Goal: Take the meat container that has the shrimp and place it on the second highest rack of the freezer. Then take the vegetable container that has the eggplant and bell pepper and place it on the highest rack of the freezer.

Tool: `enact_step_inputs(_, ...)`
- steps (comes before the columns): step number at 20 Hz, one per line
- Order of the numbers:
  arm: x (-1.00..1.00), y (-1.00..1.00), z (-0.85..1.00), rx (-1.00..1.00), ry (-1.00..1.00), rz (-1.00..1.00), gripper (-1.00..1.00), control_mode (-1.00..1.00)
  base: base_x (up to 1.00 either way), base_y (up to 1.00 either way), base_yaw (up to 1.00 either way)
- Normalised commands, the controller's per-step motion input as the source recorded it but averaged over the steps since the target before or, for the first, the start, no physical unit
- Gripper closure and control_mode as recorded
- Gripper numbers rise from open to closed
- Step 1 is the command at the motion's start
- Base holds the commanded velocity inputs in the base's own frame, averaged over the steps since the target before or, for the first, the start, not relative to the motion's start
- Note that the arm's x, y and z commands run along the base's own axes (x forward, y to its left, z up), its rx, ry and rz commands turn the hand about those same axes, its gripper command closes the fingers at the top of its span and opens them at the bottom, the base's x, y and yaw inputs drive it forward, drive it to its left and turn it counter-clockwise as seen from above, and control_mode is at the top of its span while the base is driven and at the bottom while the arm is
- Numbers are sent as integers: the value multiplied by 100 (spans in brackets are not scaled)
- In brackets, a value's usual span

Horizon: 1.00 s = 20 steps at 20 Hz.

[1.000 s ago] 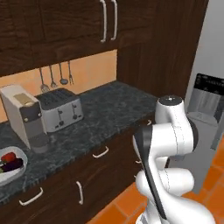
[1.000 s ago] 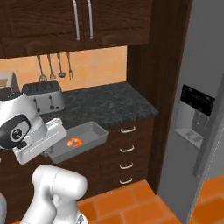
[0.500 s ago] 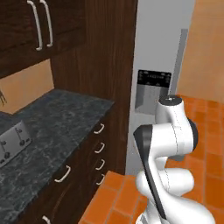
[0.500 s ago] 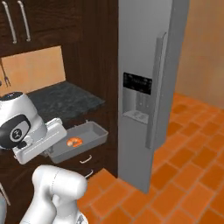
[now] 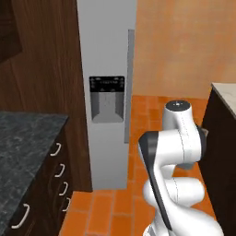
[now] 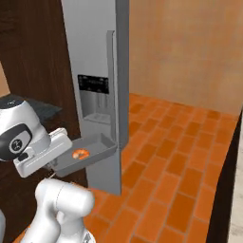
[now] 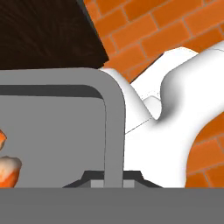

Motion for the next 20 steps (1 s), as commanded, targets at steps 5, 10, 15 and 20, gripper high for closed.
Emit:
enact_step_inputs(5, 0, 0, 0, 0, 0, 0, 100, 100, 37, -90, -31)
enact_step_inputs(10, 0, 0, 0, 0, 0, 0, 100, 100, 67, -83, -26)
enact_step_inputs(15, 0, 0, 0, 0, 0, 0, 100, 100, 93, -35, -15)
enact_step_inputs(20, 0, 0, 0, 0, 0, 0, 100, 100, 100, -2, 0)
